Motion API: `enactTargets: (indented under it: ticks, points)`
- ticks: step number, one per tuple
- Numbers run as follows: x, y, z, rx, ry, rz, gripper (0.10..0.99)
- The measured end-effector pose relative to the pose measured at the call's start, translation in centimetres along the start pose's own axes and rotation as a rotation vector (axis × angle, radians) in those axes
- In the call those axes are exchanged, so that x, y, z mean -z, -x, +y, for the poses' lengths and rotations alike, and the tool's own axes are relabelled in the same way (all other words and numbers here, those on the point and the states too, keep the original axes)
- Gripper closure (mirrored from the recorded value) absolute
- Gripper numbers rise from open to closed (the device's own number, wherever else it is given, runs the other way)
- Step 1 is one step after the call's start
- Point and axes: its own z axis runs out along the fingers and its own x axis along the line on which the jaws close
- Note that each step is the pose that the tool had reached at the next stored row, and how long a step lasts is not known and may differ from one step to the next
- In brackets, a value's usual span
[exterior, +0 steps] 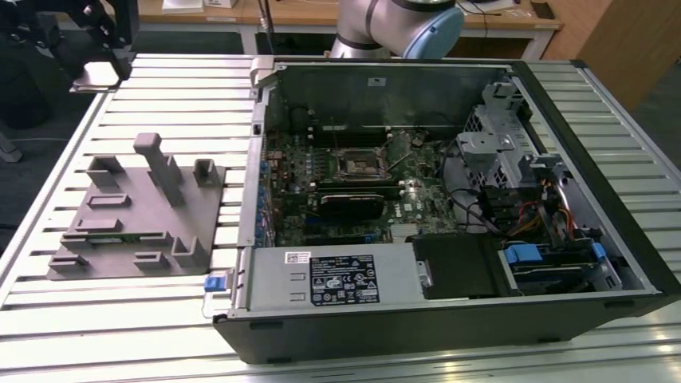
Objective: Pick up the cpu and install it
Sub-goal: 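Pick up the cpu and move it towards the insertion slot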
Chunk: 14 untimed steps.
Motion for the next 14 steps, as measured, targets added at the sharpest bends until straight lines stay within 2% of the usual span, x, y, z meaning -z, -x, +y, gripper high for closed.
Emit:
enactTargets:
  ticks: [14]
  points:
    - [-0.01, 1.52, 0.09, 0.0, 0.0, 0.0, 0.557]
